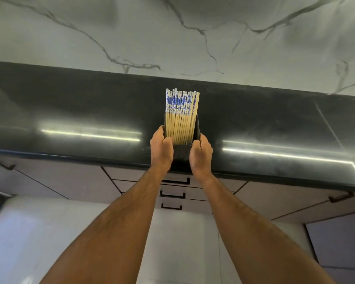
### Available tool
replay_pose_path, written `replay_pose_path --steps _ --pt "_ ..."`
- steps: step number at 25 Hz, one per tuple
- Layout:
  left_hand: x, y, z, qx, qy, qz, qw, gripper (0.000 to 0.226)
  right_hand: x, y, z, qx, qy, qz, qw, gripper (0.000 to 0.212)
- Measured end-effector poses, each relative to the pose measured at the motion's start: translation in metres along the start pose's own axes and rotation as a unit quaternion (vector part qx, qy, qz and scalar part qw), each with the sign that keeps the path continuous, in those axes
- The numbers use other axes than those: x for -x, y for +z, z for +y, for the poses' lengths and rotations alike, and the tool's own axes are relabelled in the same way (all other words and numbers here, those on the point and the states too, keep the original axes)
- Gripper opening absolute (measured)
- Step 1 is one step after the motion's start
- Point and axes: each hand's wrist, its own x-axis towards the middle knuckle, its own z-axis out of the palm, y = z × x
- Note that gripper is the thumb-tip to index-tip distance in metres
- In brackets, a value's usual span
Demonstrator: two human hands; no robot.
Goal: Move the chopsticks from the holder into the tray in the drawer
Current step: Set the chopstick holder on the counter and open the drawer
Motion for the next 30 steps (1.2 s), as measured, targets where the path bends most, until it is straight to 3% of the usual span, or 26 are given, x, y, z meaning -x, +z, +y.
replay_pose_path --steps 4,15,18,20,22,27,30 --pt "-0.033 -0.015 -0.018 -0.004 -0.019 -0.022 1.000 0.035 -0.022 0.028 0.006 0.019 0.028 -0.004 0.999 0.044" --pt "-0.092 -0.029 -0.027 -0.031 -0.008 -0.117 0.993 0.043 -0.060 0.058 -0.002 0.047 0.018 0.035 0.998 0.037" --pt "-0.082 -0.036 -0.034 -0.118 0.033 -0.077 0.990 0.057 -0.043 0.052 0.006 0.124 -0.033 0.112 0.985 0.045" --pt "-0.063 -0.047 -0.042 -0.225 0.123 -0.047 0.965 0.063 -0.020 0.044 0.022 0.233 -0.144 0.159 0.948 0.042" --pt "-0.041 -0.057 -0.055 -0.304 0.228 -0.037 0.924 0.061 0.003 0.033 0.044 0.309 -0.228 0.141 0.912 0.038" --pt "0.025 -0.086 -0.109 -0.380 0.349 -0.138 0.846 0.051 0.062 0.003 0.106 0.428 -0.318 -0.006 0.846 0.035" --pt "0.040 -0.087 -0.147 -0.453 0.366 -0.205 0.787 0.044 0.062 -0.002 0.128 0.515 -0.281 -0.115 0.802 0.034"
